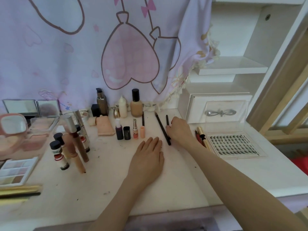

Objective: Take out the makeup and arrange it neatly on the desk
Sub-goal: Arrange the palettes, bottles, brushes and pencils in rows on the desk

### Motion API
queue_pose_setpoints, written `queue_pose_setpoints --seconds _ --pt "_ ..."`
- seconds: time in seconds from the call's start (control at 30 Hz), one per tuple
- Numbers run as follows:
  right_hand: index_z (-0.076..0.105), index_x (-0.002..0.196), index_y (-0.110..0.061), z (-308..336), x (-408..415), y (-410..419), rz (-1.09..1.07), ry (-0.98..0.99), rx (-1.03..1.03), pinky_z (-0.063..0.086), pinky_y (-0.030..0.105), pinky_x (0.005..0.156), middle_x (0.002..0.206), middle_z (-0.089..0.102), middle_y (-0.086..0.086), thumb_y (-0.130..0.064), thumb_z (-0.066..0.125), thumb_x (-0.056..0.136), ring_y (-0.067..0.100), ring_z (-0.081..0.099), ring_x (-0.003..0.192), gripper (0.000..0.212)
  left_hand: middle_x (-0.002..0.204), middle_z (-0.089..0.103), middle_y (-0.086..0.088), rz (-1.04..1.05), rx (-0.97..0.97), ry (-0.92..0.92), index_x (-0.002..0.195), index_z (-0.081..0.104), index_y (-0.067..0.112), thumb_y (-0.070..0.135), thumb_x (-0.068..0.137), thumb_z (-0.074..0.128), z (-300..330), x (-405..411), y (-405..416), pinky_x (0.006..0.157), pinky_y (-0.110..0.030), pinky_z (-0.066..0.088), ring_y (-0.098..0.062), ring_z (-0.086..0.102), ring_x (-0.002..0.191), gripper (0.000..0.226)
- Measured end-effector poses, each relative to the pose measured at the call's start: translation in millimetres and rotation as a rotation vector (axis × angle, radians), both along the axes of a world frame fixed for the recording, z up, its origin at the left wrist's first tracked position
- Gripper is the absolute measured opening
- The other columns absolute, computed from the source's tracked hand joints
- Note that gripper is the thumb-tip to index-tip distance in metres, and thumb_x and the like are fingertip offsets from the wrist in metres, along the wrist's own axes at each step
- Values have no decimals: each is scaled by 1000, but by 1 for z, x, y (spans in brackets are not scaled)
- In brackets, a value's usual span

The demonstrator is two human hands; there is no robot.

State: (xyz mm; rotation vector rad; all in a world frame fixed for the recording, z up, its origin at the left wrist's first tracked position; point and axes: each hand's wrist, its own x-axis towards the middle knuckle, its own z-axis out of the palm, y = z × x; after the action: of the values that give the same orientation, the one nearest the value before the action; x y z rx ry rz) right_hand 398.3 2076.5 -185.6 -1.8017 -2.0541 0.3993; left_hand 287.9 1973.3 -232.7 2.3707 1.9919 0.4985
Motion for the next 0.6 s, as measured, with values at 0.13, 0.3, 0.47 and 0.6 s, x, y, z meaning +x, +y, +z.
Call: queue_pose_setpoints --seconds 0.13,0.3,0.47,0.6 --pt "31 60 -12 -6 0 9 -55 12 -55 26 26 45 69 44 5 -5 49 85 24 47 69 31 156 13 2 -5 11 -16 148 16 18 29 100 19 -1 0 0 115 -28 -1 -11 7 143 50" --pt "33 56 -11 4 5 17 -62 11 -114 27 23 41 55 38 1 -7 54 82 14 37 48 34 156 16 3 -5 28 -32 147 19 19 28 99 20 0 -1 1 115 -27 0 -10 8 143 49" --pt "50 61 -7 20 17 -1 -110 737 -253 42 20 44 58 58 8 -8 56 83 13 52 43 23 148 33 0 -39 68 -160 142 32 17 28 99 28 2 -3 1 112 -25 10 -13 25 137 44" --pt "55 83 -3 22 28 -36 -6 1114 -394 45 19 46 74 68 12 -1 54 86 13 64 54 4 123 54 7 -5 38 -577 135 37 23 41 93 47 6 -6 0 96 -23 35 -10 47 115 47"
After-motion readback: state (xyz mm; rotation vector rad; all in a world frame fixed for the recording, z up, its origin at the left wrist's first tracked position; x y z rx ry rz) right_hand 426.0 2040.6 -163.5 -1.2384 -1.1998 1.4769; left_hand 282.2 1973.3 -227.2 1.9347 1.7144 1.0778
